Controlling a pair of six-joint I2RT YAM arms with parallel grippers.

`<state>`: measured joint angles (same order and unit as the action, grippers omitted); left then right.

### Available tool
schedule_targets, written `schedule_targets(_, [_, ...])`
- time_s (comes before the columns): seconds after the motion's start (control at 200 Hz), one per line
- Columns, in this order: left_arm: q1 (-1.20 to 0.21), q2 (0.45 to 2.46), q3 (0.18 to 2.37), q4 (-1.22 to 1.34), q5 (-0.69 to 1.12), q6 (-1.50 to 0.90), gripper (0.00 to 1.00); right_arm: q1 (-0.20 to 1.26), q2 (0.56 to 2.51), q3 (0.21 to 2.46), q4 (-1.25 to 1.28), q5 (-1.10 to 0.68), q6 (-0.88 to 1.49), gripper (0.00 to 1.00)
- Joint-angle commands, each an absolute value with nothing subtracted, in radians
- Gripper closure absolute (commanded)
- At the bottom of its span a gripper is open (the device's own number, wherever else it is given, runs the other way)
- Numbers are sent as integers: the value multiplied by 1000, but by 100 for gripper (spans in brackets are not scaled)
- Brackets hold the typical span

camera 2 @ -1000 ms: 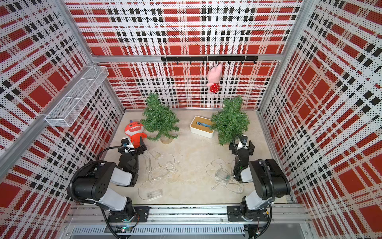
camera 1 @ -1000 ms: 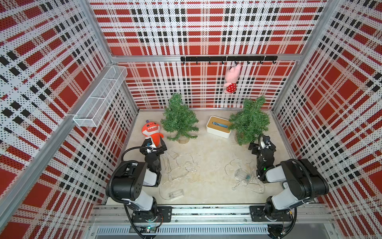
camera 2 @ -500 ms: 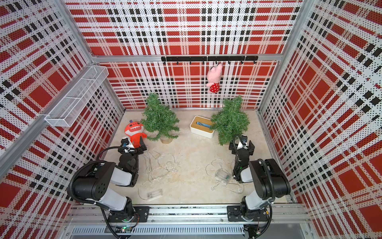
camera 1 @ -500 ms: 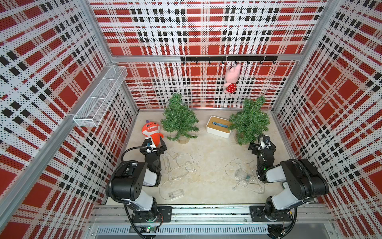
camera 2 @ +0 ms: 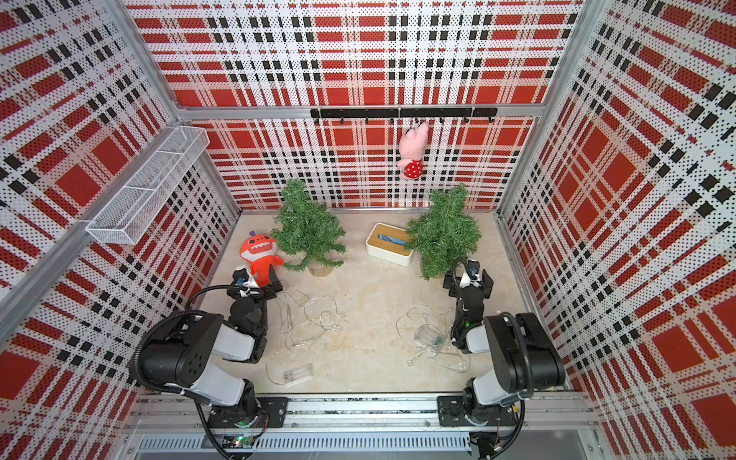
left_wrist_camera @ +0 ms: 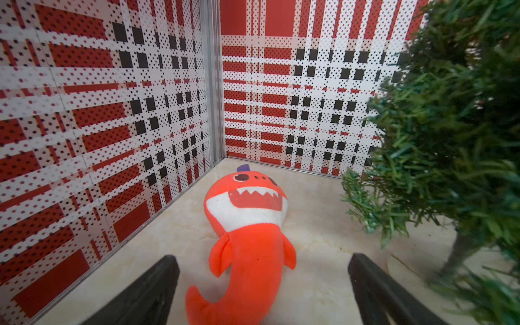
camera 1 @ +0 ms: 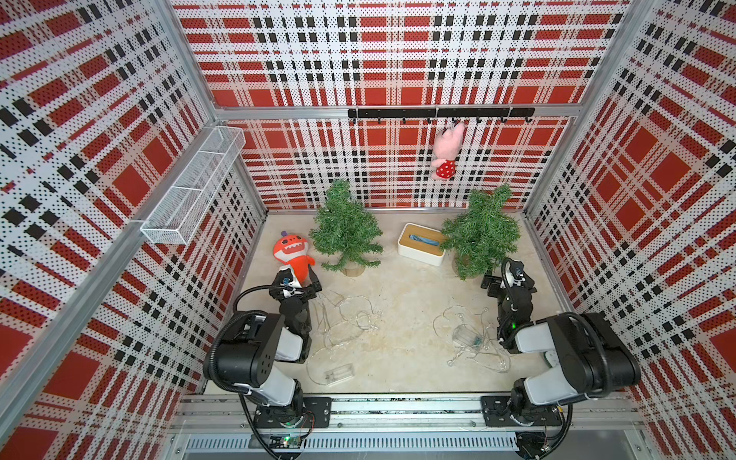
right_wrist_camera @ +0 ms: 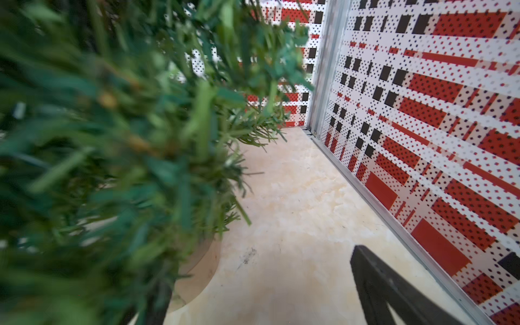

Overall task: Wrap string light around the christmas tree
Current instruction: Move the distractor to the center of the board.

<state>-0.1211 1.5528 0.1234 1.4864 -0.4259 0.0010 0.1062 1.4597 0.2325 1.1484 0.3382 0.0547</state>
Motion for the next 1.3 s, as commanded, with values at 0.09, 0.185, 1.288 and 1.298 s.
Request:
schedule_targets(0.09, [-227, 1402, 105, 1498, -606, 108, 2, 141, 1219, 249, 906, 383, 59, 0])
schedule_targets(0.185, [-288, 1361, 113, 1427, -660, 110, 2, 152, 1124, 264, 785, 427, 110, 0])
schedule_targets(1.288, [-57, 741, 421, 104, -307, -634, 9, 436, 931, 526, -125, 80, 686, 14])
schedule_targets(1.298, [-61, 744, 433, 87, -314, -629, 9, 446, 935, 524, -120, 82, 689, 14])
